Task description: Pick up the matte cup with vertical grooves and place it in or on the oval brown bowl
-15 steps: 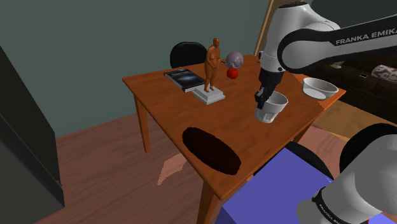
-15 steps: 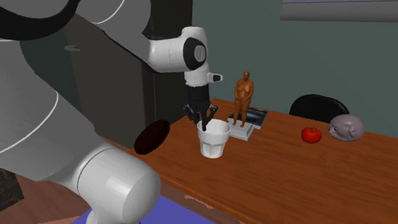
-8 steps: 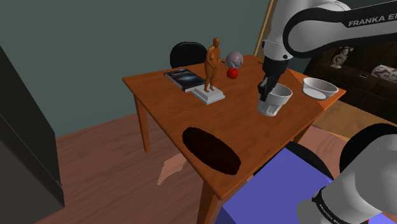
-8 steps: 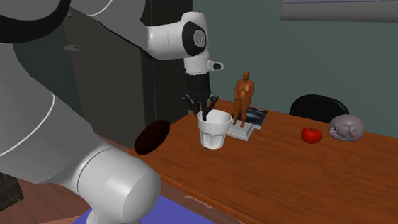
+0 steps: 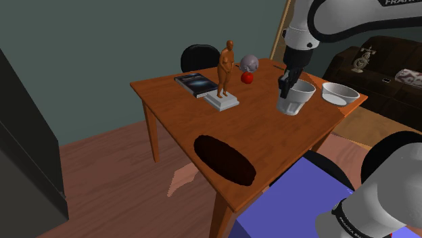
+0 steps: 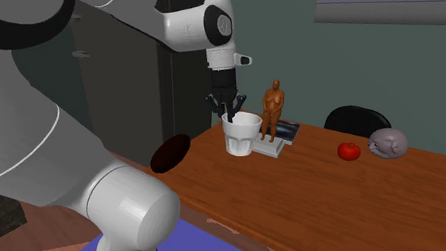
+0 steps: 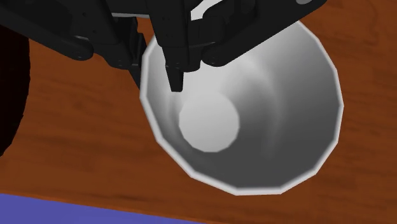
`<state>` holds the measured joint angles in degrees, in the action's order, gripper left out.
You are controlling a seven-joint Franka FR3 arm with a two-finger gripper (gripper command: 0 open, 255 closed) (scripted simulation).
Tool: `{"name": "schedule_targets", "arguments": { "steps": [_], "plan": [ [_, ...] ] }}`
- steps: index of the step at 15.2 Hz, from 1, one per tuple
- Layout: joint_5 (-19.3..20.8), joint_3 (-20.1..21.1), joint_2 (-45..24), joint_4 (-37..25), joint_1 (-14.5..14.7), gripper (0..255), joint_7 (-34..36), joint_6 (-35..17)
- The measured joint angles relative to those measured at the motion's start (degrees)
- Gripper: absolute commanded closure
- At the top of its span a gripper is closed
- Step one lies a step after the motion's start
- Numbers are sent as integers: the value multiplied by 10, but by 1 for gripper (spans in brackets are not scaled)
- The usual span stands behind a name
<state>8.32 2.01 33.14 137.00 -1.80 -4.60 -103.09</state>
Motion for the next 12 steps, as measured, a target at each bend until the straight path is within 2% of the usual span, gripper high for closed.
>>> {"name": "schedule_targets", "arguments": {
  "steps": [4, 12],
  "plan": [
    [-18, 33, -13, -23, 16, 255, 38, 15],
    [-61, 124, -61, -89, 56, 255, 149, 46]
  ]
}}
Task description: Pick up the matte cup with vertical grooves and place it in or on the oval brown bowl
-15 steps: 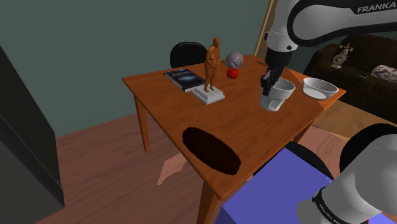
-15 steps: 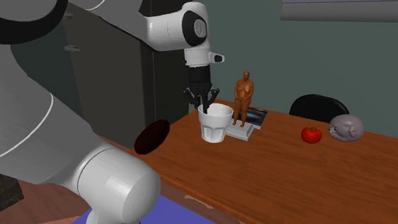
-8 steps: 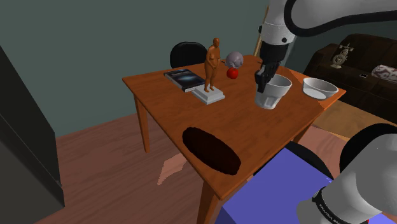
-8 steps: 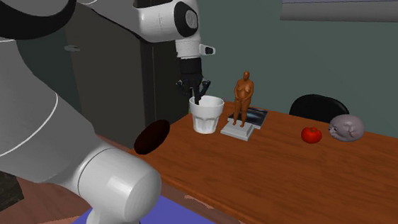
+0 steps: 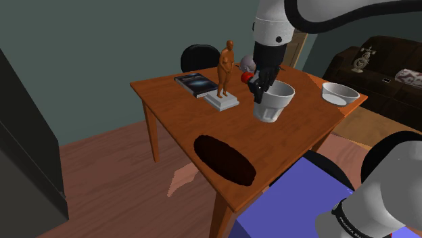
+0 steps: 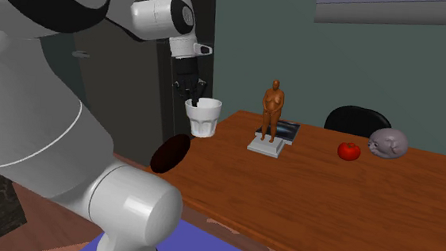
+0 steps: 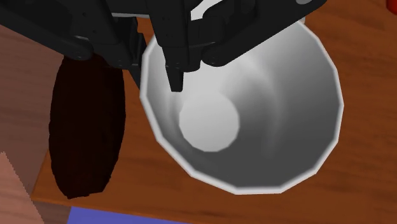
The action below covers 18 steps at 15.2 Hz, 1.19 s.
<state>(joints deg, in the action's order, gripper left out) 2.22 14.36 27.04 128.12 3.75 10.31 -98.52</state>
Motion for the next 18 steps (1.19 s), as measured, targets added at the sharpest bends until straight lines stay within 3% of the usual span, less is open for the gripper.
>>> {"name": "schedule_targets", "arguments": {
  "steps": [12, 18],
  "plan": [
    [-1, 123, -153, -178, 37, 255, 168, 43],
    [2, 131, -166, -148, 40, 255, 183, 3]
  ]
}}
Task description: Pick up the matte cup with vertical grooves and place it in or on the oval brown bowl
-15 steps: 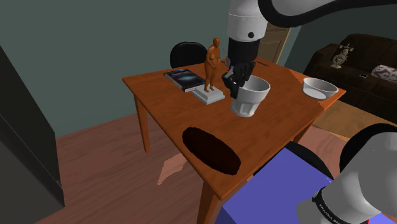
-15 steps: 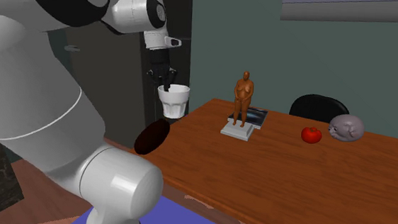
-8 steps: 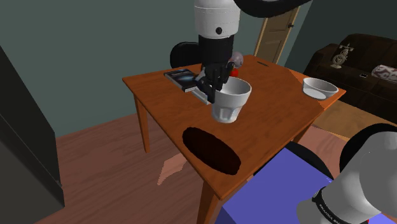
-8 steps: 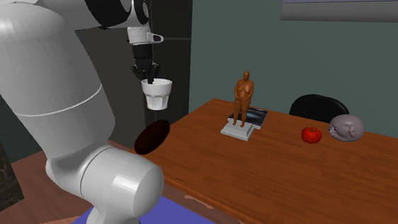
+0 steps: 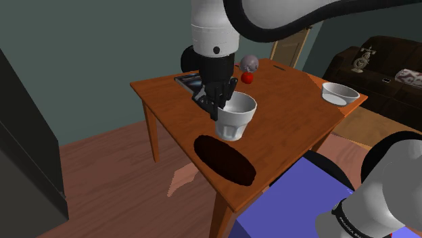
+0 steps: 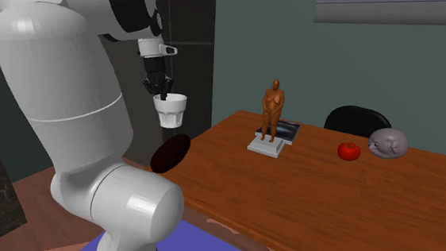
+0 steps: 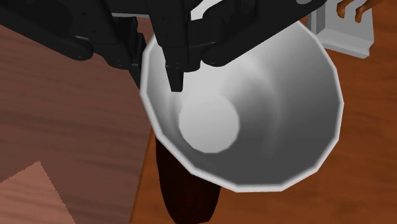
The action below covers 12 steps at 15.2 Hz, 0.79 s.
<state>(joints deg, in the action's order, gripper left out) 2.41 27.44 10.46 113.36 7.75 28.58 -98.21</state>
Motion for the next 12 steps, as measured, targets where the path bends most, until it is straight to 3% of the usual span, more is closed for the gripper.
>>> {"name": "schedule_targets", "arguments": {
  "steps": [12],
  "plan": [
    [6, 5, -13, 81, 1, 255, 13, -92]
  ]
}}
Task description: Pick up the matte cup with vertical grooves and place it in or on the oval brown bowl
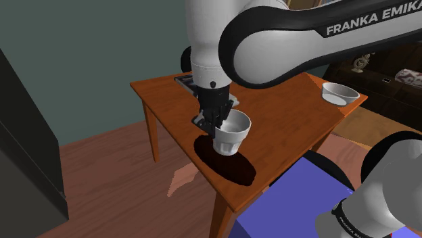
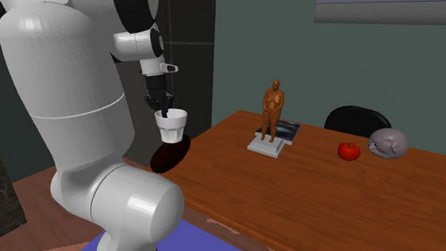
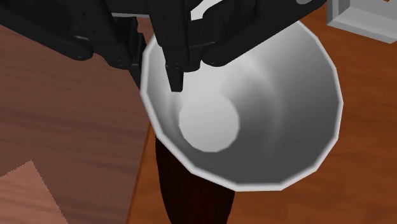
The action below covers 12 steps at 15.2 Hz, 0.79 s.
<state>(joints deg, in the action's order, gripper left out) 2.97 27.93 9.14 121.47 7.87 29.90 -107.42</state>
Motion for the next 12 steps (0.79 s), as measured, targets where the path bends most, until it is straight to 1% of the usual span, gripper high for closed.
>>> {"name": "schedule_targets", "arguments": {
  "steps": [2, 7, 8, 12],
  "plan": [
    [1, 1, -2, 7, 0, 255, 2, -9],
    [1, 1, -3, 9, 0, 255, 2, -12],
    [1, 1, -3, 9, 0, 0, 2, -12],
    [1, 1, -3, 9, 0, 0, 2, -12]
  ]
}}
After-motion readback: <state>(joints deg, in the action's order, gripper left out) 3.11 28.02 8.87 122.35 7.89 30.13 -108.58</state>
